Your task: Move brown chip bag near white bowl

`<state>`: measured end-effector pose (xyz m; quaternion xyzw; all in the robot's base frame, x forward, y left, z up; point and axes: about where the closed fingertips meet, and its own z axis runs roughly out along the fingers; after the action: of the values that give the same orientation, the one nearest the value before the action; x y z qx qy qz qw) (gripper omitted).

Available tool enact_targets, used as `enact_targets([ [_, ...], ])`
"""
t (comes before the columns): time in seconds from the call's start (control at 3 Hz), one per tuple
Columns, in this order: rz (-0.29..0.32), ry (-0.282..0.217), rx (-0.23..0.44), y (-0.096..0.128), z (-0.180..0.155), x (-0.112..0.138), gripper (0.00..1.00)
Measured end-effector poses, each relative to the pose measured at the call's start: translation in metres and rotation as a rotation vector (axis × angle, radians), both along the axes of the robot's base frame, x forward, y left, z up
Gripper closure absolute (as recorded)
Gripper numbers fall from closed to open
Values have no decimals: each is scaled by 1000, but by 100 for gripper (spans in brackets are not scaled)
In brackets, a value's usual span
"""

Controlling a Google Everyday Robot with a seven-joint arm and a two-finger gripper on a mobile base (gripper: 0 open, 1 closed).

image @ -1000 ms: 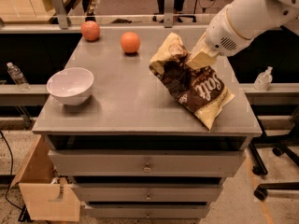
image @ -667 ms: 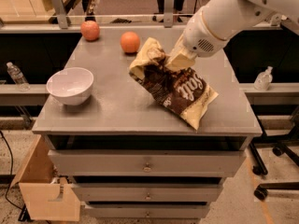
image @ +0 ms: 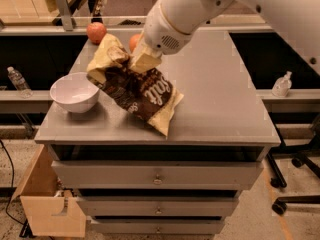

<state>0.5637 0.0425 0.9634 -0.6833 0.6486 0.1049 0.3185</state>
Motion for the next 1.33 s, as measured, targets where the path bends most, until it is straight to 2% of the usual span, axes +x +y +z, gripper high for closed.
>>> enact_targets([
  [0.33,41,-20,14,29,4,14,100],
  [1.0,5,-32,20,41,1,49,98],
  [1.33,10,-32,19,43,1,47,75],
])
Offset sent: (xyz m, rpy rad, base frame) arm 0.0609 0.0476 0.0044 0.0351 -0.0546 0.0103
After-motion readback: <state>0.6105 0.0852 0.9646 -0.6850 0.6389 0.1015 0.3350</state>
